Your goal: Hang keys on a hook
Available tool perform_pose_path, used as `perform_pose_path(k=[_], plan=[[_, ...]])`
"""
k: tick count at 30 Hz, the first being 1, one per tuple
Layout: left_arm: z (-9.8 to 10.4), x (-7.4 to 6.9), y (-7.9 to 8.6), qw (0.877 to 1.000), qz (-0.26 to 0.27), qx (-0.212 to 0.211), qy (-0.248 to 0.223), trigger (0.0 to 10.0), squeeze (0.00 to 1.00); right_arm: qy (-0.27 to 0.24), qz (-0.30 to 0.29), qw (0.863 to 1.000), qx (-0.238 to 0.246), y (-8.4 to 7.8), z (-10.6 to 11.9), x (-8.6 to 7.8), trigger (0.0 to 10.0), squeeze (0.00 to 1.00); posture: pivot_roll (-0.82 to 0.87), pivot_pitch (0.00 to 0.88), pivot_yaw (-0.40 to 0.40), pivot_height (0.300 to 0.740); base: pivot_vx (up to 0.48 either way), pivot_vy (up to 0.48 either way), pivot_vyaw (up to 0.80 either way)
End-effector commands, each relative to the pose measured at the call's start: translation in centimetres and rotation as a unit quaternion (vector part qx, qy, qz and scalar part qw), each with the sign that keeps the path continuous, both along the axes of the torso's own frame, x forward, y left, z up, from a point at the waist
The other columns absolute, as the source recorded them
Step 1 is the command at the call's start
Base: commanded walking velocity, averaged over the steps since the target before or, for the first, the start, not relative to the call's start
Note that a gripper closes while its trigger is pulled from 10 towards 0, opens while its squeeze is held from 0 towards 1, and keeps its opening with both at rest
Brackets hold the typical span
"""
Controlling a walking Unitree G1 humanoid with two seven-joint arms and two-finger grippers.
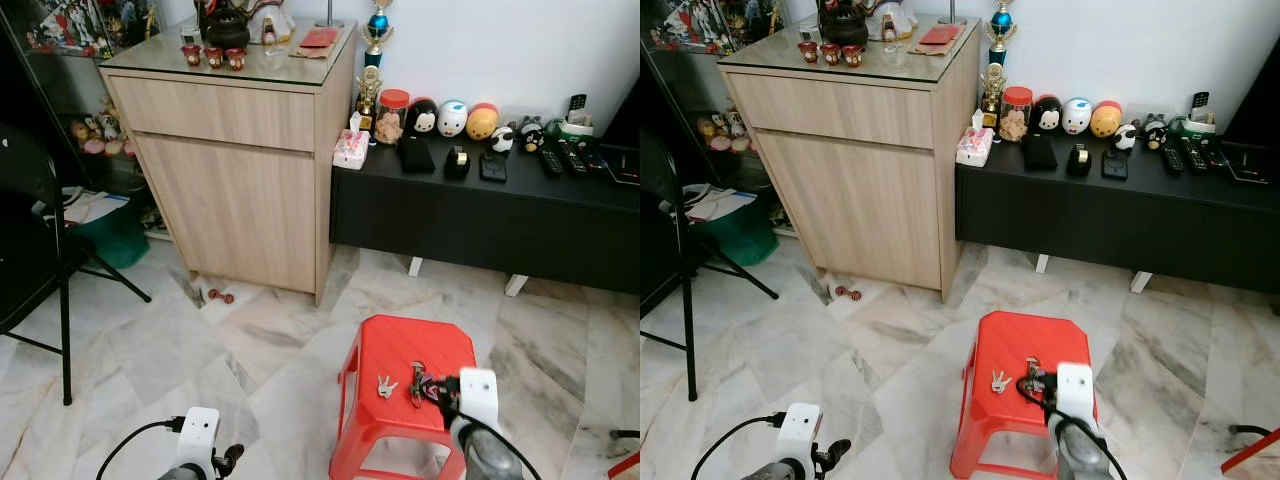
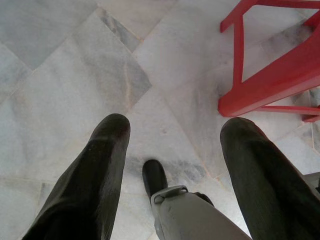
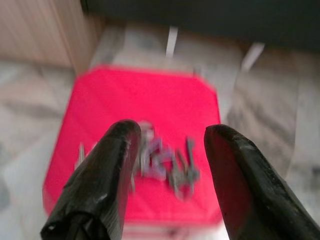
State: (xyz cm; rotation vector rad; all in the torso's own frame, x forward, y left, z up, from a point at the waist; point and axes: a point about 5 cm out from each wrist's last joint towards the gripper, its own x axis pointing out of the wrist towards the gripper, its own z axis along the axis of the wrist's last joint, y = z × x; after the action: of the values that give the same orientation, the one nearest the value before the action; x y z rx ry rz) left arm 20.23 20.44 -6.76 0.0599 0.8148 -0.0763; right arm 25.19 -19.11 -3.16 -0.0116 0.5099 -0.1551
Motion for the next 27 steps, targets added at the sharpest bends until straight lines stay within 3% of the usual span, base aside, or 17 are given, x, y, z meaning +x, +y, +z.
perform_pose_path(k=[1, 6, 14, 18, 21, 27], plan=[[-0.3, -0.4, -0.1, 1.000, 0.005, -0.005, 0.005, 10.0, 0.00, -0.057, 0.012, 0.998, -0.009, 0.3, 1.4, 1.2, 10.0, 0.00, 0.00, 0.000, -0.051, 0.740, 0.000, 0.000, 0.00], [-0.3, -0.5, -0.1, 1.000, 0.008, -0.004, 0.004, 10.0, 0.00, -0.117, 0.059, 0.991, -0.028, 1.9, 2.8, 1.8, 10.0, 0.00, 0.00, 0.000, -0.057, 0.740, 0.000, 0.000, 0.00], [-0.3, -0.7, 0.3, 1.000, 0.016, -0.004, 0.006, 10.0, 0.00, -0.177, 0.064, 0.982, -0.031, 1.8, 4.1, 1.8, 10.0, 0.00, -0.04, 0.000, -0.046, 0.740, 0.000, 0.000, 0.00], [-0.5, -1.1, 0.5, 0.999, 0.036, -0.008, 0.012, 10.0, 0.00, -0.176, 0.072, 0.981, -0.034, 2.0, 4.1, 1.8, 10.0, 0.00, -0.04, 0.000, -0.042, 0.740, 0.000, 0.000, 0.00], [-0.6, -1.5, 1.4, 0.996, 0.085, -0.019, 0.008, 10.0, 0.00, -0.164, 0.059, 0.985, -0.013, 2.5, 4.1, 2.3, 10.0, 0.00, -0.04, 0.000, -0.044, 0.740, 0.000, 0.000, 0.00], [-0.7, -1.7, 1.3, 0.997, 0.076, -0.017, 0.011, 10.0, 0.00, -0.159, 0.072, 0.984, -0.021, 2.9, 4.1, 2.4, 10.0, 0.00, -0.03, 0.000, -0.046, 0.717, 0.000, 0.000, 0.00]])
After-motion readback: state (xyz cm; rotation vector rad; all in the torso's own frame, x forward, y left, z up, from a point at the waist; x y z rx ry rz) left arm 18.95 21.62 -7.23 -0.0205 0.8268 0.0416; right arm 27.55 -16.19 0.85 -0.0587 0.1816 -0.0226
